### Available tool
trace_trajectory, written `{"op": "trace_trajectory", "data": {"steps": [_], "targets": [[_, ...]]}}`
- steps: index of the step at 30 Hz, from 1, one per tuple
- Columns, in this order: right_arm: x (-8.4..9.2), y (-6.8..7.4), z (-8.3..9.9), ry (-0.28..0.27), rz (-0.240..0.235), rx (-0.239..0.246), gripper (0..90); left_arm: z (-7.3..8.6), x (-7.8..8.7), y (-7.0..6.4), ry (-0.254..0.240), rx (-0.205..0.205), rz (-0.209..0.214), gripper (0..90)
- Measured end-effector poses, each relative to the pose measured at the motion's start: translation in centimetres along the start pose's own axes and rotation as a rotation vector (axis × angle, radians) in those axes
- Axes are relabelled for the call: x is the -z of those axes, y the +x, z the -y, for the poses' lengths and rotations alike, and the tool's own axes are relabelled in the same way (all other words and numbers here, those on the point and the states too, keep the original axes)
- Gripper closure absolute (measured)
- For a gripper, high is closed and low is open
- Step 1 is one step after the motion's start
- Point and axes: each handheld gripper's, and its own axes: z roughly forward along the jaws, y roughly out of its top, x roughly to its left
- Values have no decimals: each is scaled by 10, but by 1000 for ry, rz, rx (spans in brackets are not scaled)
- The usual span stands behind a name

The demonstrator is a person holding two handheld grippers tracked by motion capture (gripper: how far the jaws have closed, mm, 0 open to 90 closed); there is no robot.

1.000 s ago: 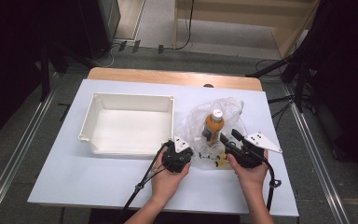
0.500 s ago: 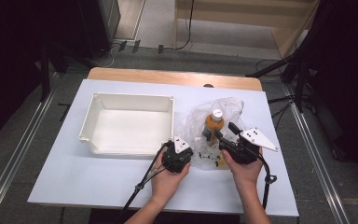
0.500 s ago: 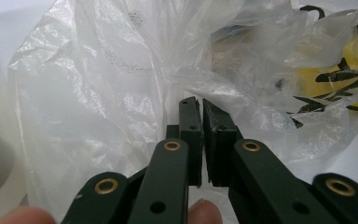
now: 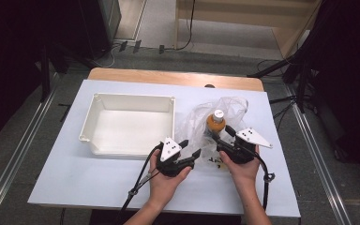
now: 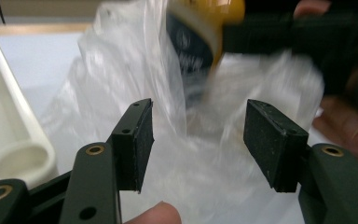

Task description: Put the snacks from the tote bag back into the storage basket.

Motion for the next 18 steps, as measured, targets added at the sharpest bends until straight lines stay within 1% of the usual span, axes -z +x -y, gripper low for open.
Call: {"op": "trace_trajectory", "data": {"steps": [2,3,4,5,6,7,9,10,11,12,13,15,17,18], "targets": [[-2,1,2,13,4,1,447,-10,-1,-1,-12,5,-7,462],[-2,1,2,17,4,-4,451,-14,-3,-2,-3,2,-23,499],[-2,1,3,19,2,-9,458,-16,-6,-2,2,2,-28,537],[-1,0,3,17,3,-9,466,-19,-10,-3,8,-8,-29,579],[-1,0,3,18,3,-8,473,-20,-16,-4,27,-29,-49,626],[0,0,4,14,1,-8,476,-20,-22,-5,48,-35,-64,667],[3,-1,3,1,-3,-17,466,-15,-35,-3,110,-29,-85,750],[6,-3,2,-13,-8,-24,440,-11,-41,-1,146,-21,-88,789],[9,-5,0,-28,-15,-33,401,-8,-45,0,168,-12,-91,826],[11,-6,-1,-42,-15,-38,387,-3,-51,1,206,-8,-97,848],[14,-10,-2,-58,-10,-51,381,1,-54,1,234,-20,-109,872],[20,-17,-5,-88,12,-73,386,9,-58,1,268,-31,-120,900],[22,-26,-9,-109,45,-87,405,14,-60,0,278,-35,-123,900],[22,-32,-13,-114,71,-95,414,14,-60,0,282,-37,-124,900]]}}
